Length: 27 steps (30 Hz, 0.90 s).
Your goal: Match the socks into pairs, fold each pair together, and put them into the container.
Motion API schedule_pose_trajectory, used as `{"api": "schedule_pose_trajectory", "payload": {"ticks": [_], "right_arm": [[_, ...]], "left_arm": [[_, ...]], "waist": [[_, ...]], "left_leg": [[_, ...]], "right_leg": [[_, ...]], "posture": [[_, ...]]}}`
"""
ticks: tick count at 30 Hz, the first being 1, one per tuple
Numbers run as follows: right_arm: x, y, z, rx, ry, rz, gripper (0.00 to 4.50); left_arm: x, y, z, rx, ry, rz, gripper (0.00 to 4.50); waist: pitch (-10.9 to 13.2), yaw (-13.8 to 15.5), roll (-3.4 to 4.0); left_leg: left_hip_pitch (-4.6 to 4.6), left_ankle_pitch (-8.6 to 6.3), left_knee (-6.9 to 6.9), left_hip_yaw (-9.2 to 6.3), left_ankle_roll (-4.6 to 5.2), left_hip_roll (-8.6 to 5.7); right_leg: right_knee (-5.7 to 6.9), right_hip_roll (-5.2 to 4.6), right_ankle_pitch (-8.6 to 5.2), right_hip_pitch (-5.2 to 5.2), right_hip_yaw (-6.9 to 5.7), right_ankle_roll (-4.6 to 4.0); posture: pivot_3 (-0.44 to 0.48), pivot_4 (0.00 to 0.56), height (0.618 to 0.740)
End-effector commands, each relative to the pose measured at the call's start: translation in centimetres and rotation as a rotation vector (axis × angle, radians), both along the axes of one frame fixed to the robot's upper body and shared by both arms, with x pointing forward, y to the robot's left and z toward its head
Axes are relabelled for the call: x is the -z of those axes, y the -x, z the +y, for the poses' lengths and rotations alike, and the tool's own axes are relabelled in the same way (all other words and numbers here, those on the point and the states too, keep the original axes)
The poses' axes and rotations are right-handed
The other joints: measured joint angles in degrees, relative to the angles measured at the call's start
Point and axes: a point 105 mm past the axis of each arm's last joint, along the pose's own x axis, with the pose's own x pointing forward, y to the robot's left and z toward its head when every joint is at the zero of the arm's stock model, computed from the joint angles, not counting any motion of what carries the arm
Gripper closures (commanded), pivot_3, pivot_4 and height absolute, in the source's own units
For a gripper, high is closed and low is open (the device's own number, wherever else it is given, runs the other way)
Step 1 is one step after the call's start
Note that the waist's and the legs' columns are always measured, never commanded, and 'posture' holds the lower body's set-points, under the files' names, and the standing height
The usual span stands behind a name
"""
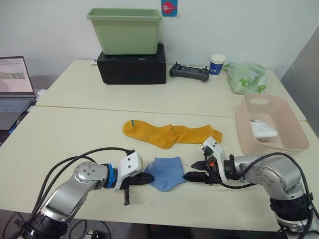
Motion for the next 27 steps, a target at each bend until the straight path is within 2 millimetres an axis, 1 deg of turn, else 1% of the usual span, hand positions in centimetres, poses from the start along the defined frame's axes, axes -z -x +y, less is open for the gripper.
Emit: {"api": "schedule_pose_trajectory", "payload": {"ticks": [1,5,10,18,21,24,27], "right_arm": [[0.4,0.7,1.3,-0.042,-0.001,0.046,0.03],[0.7,1.4,3.1,-0.066,-0.036,0.111,0.03],[0.9,1.3,6.0,-0.029,-0.138,0.228,0.03],[1.1,0.5,7.2,0.013,-0.209,0.305,0.03],[1.3,0.1,7.3,0.028,-0.215,0.307,0.65],[1.5,-0.3,7.4,0.053,-0.22,0.307,1.75],[1.6,-0.1,7.4,0.052,-0.222,0.301,2.81]], "left_arm": [[1.0,0.2,0.7,-0.029,-0.044,0.037,4.5],[0.8,-0.1,0.7,-0.035,-0.044,0.025,4.5],[0.8,-0.2,1.2,-0.038,-0.058,0.022,4.5],[0.5,-0.6,1.5,-0.049,-0.063,0.011,4.5],[0.4,-0.6,1.6,-0.049,-0.064,0.009,4.5],[0.4,-0.6,1.6,-0.053,-0.061,0.008,4.5],[0.2,-0.5,1.6,-0.058,-0.048,0.009,4.5]], "waist": [[0.0,0.0,-0.01],[0.0,-0.1,-0.01],[-0.1,-0.5,-0.03],[-0.1,-1.4,0.0],[-0.1,-1.4,0.0],[-0.1,-1.4,0.0],[-0.1,-1.4,0.01]], "left_leg": [[0.0,0.0,0.0,0.0,0.0,0.01],[0.0,0.0,-0.02,-0.02,0.0,0.02],[0.04,0.0,-0.06,-0.03,0.0,0.04],[0.09,0.0,-0.07,-0.03,0.0,0.04],[0.12,0.0,-0.1,-0.03,0.0,0.04],[0.1,0.0,-0.1,-0.02,0.0,0.03],[0.07,0.0,-0.1,-0.02,0.0,0.04]], "right_leg": [[0.0,0.01,0.0,0.0,-0.01,0.0],[0.0,0.03,0.0,0.0,-0.02,0.0],[0.04,0.04,0.0,0.0,-0.03,0.0],[0.14,0.04,0.0,-0.01,-0.03,0.0],[0.16,0.06,0.0,-0.02,-0.02,0.0],[0.16,0.06,0.0,-0.04,0.0,0.0],[0.17,0.06,0.0,-0.1,-0.01,0.0]], "posture": [[0.0,0.15,0.719],[0.0,0.15,0.719],[0.0,0.15,0.719],[0.0,0.15,0.719],[0.0,0.15,0.719],[0.0,0.15,0.719],[0.0,0.15,0.719]]}}
